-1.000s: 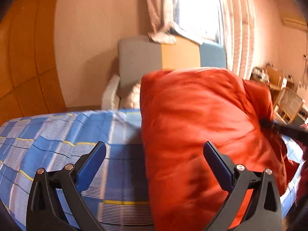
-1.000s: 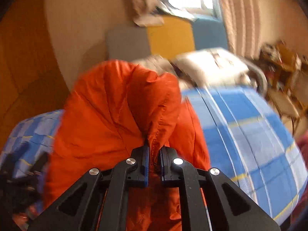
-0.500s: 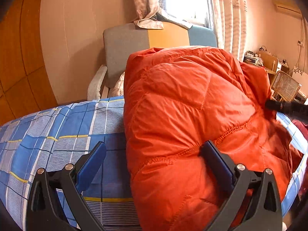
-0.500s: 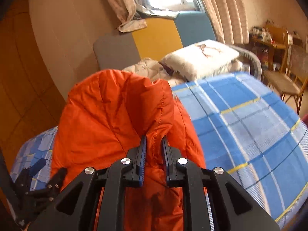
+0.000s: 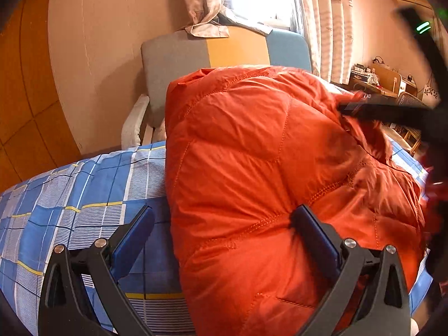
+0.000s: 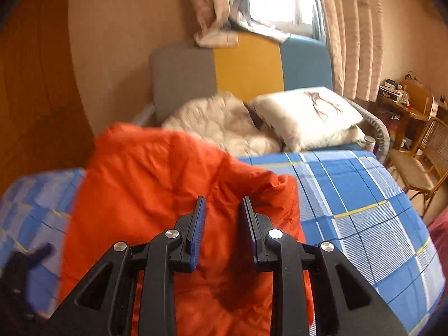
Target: Fold large clothes
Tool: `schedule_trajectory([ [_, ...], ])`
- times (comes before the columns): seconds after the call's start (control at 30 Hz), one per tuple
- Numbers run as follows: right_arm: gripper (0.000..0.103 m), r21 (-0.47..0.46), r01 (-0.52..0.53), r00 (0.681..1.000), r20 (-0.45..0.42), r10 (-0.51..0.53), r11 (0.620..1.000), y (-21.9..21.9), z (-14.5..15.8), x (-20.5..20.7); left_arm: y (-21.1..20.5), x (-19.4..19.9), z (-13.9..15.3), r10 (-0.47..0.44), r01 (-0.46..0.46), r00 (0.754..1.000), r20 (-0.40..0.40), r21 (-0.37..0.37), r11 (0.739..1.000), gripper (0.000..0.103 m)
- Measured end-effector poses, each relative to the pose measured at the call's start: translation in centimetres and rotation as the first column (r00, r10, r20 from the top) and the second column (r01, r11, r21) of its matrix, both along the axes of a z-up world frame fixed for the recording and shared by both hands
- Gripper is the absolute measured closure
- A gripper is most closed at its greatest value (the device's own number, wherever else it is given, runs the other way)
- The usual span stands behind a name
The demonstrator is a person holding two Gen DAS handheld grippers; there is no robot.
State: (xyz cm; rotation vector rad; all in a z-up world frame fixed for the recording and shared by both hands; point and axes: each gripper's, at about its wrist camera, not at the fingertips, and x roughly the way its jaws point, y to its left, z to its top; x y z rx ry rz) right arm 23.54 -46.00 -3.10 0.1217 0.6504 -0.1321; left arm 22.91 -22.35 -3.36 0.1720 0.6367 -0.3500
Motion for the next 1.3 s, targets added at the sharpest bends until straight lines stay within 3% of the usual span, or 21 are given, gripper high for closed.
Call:
schedule_trajectory([
  [0.1, 0.077, 0.015, 0.017, 0.997, -0.073, -0.016, 1.000, -0.8, -3.1, 1.8, 0.1, 0.5, -0.3, -0.021, 0.020, 0.999, -0.028, -0.036, 0.999, 0.002],
  [0.2, 0.078, -0.031, 0.060, 0.996, -0.072, -0.062, 0.998, -0.3, -5.3, 1.9, 0.1, 1.3, -1.0, -0.026, 0.018, 0.997, -0.074, -0.103, 0.995, 0.002],
  [0.3, 0.078, 0.024, 0.074, 0.995, -0.066, -0.073, 0.997, -1.0, -7.1, 2.2, 0.0, 1.6, -1.8, -0.031, 0.018, 0.995, -0.092, -0.142, 0.990, 0.002],
  [0.47, 0.078, 0.056, 0.061, 0.994, -0.090, -0.056, 0.997, -0.9, -7.5, 2.1, -0.4, 1.9, -0.8, -0.016, 0.002, 0.992, -0.127, -0.117, 0.993, 0.003],
  [0.57, 0.078, 0.087, 0.063, 0.995, -0.087, -0.056, 0.994, -1.3, -7.7, 1.8, -0.8, 2.6, 2.1, 0.025, -0.031, 0.998, -0.052, -0.115, 0.993, 0.003],
  [0.67, 0.078, 0.087, 0.062, 0.995, -0.083, -0.055, 0.994, -1.2, -7.6, 1.8, -2.7, 4.5, 3.2, 0.054, -0.055, 0.998, -0.031, -0.039, 0.998, 0.003],
  [0.73, 0.078, 0.085, 0.063, 0.995, -0.081, -0.056, 0.994, -1.1, -7.6, 1.8, -4.3, 6.7, 2.6, 0.091, -0.089, 0.995, -0.044, 0.057, 0.994, 0.002],
  [0.77, 0.078, 0.087, 0.064, 0.995, -0.079, -0.057, 0.994, -1.2, -7.6, 1.8, -4.6, 7.5, 2.2, 0.097, -0.093, 0.994, -0.051, 0.063, 0.994, 0.002],
  [0.93, 0.078, 0.116, 0.070, 0.995, -0.072, -0.062, 0.991, -1.6, -7.9, 1.9, -3.9, 10.1, -0.8, 0.123, -0.123, 0.980, -0.154, 0.009, 0.992, 0.002],
  [1.1, 0.078, 0.100, 0.079, 0.994, -0.078, -0.072, 0.992, -1.3, -8.3, 2.4, -4.5, 10.1, -2.6, 0.135, -0.130, 0.983, -0.123, 0.050, 0.990, 0.002],
  [1.3, 0.078, 0.172, 0.040, 0.995, -0.093, -0.024, 0.984, -2.3, -8.0, 2.1, -3.4, 9.3, -2.4, 0.104, -0.101, 0.984, -0.141, 0.029, 0.994, 0.002],
])
